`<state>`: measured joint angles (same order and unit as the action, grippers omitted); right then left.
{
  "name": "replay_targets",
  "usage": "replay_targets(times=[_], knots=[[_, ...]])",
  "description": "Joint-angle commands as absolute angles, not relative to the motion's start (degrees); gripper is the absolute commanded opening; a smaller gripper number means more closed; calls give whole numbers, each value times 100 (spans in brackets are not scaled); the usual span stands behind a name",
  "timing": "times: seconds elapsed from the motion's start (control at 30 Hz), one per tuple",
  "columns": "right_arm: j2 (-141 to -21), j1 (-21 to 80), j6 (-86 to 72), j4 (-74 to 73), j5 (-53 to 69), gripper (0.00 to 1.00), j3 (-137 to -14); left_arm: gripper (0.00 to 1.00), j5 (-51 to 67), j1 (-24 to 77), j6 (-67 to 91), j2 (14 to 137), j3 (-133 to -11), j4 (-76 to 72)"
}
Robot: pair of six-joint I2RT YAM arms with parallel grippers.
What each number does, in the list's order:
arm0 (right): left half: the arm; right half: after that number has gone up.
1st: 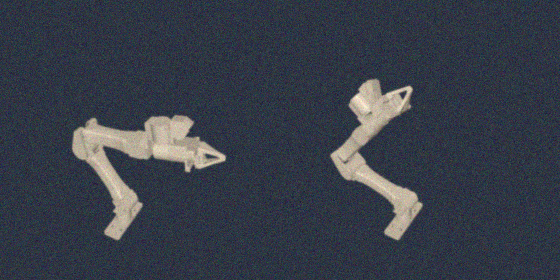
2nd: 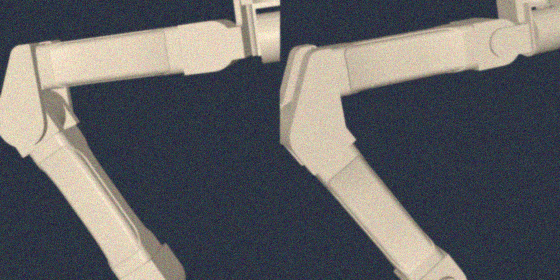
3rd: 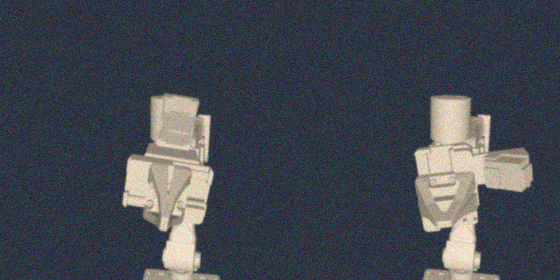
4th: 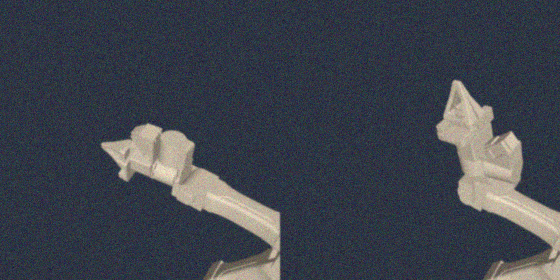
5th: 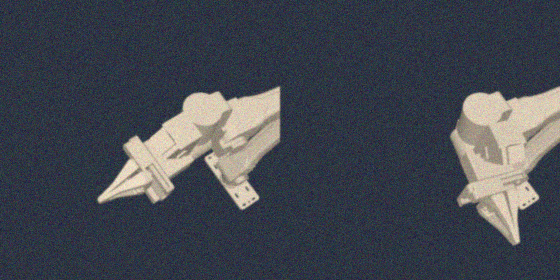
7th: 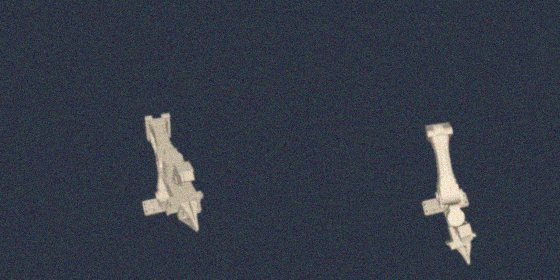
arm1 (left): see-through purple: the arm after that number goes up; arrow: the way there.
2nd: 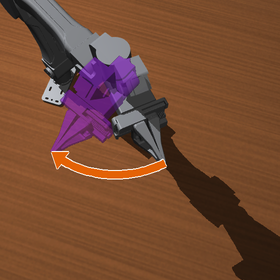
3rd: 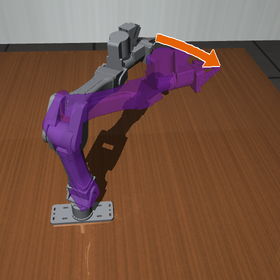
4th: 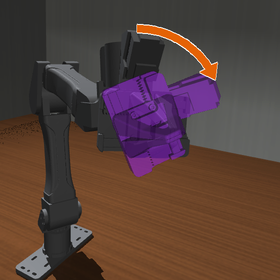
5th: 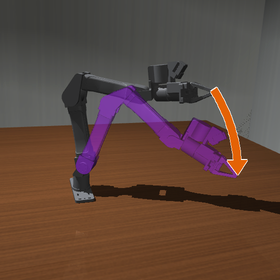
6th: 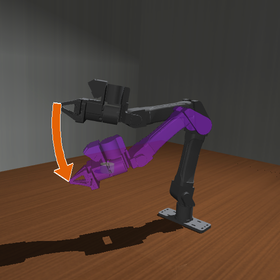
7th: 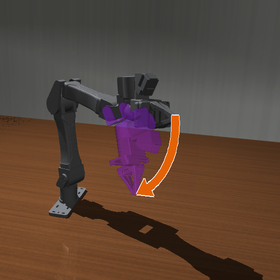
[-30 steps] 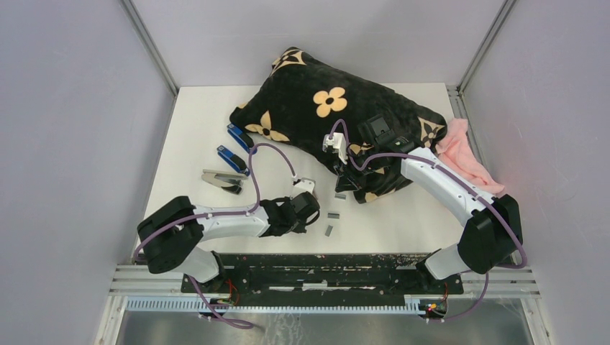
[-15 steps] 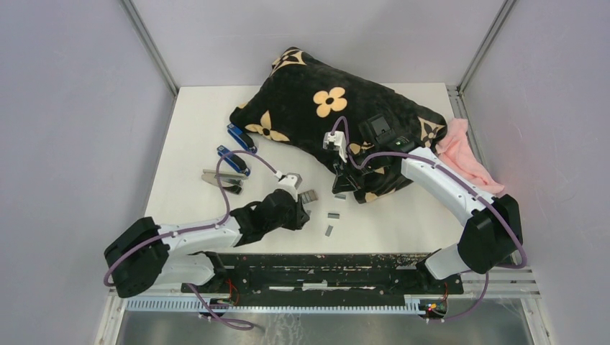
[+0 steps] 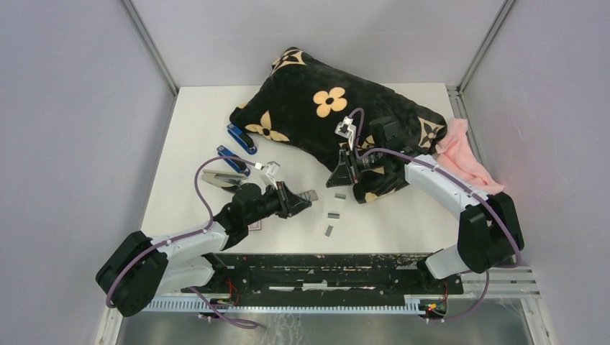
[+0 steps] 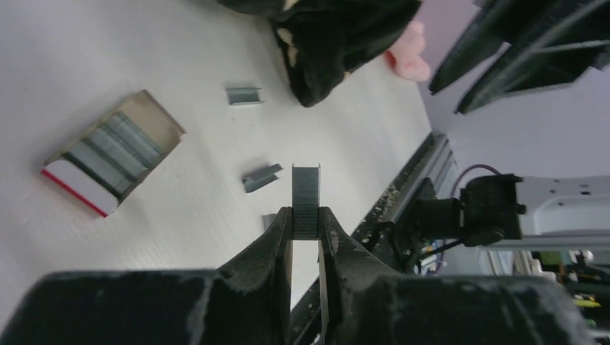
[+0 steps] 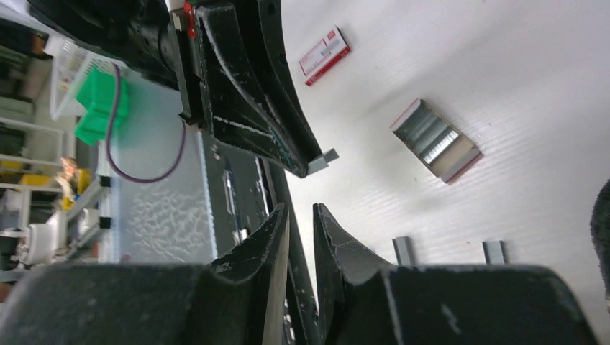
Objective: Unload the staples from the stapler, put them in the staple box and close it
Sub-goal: Pick up the staple from the center of the board.
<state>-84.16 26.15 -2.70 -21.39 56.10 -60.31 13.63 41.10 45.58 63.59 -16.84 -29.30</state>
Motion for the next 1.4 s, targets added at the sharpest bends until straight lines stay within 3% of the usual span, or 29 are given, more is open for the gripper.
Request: replay_targets(times=[0.0, 0.47, 0.87, 1.37], knots=[[-8177, 2432, -1801, -361, 6354, 24, -5800, 18, 2194, 3942, 5045, 6372, -1635, -4255], [-8355, 2331, -2964, 1001, 6697, 34, -5442, 18, 2854, 3775, 5646, 6698, -1808, -5425], [-8281, 2333, -3942, 1930, 6868, 53, -5265, 17, 2900, 3727, 6078, 6741, -1875, -6130], [-8159, 2717, -4372, 2400, 7206, 51, -5298, 17, 2849, 3726, 6184, 6895, -2038, -6600]])
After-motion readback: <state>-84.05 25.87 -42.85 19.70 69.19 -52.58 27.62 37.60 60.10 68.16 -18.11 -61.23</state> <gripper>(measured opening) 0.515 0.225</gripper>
